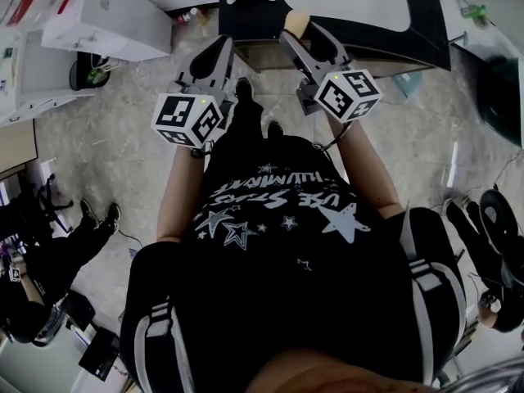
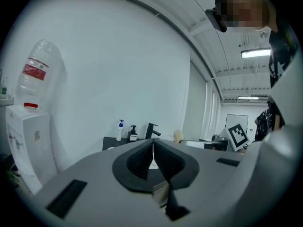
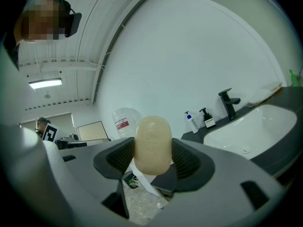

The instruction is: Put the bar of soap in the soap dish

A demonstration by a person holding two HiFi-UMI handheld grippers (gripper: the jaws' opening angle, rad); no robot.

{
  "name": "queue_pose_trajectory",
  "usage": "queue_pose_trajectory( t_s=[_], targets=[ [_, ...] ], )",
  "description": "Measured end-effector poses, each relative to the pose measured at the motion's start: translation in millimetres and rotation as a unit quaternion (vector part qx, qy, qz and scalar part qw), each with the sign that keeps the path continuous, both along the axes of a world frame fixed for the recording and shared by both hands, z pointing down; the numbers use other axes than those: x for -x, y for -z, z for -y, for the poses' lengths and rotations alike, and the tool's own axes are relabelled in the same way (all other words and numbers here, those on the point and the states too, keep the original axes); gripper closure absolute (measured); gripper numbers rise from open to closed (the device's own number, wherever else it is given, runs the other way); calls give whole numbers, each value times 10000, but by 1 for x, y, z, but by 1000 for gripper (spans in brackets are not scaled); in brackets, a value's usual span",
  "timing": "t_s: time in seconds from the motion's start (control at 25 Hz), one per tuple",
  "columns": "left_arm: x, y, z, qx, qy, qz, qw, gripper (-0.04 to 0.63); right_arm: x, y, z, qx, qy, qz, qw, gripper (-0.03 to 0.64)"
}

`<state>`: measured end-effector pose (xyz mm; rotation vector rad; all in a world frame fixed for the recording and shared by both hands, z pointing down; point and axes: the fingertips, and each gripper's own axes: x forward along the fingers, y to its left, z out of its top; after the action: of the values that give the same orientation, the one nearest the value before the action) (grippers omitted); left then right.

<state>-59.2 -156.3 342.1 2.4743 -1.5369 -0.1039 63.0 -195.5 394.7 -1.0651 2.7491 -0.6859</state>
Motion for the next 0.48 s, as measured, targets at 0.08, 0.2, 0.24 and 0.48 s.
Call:
queue_pose_trajectory(
  t_s=[0.08,0.2,0.24,0.48],
  targets=[
    [3,0,14,-36,-64,-22,10000,583,4,0,11,-29,-33,-41,10000,364],
    [7,-1,41,-59,-219,-56,9997,583,10,1,34,-74,-126,-119,9998,364],
    [8,-1,50,-62,-272,-58,9996,583,12,2,42,-86,-154,-140,9997,364],
    [25,-3,108,-85,-456,-61,9989,583,35,3,92,-197,-166,-349,9991,364]
  ],
)
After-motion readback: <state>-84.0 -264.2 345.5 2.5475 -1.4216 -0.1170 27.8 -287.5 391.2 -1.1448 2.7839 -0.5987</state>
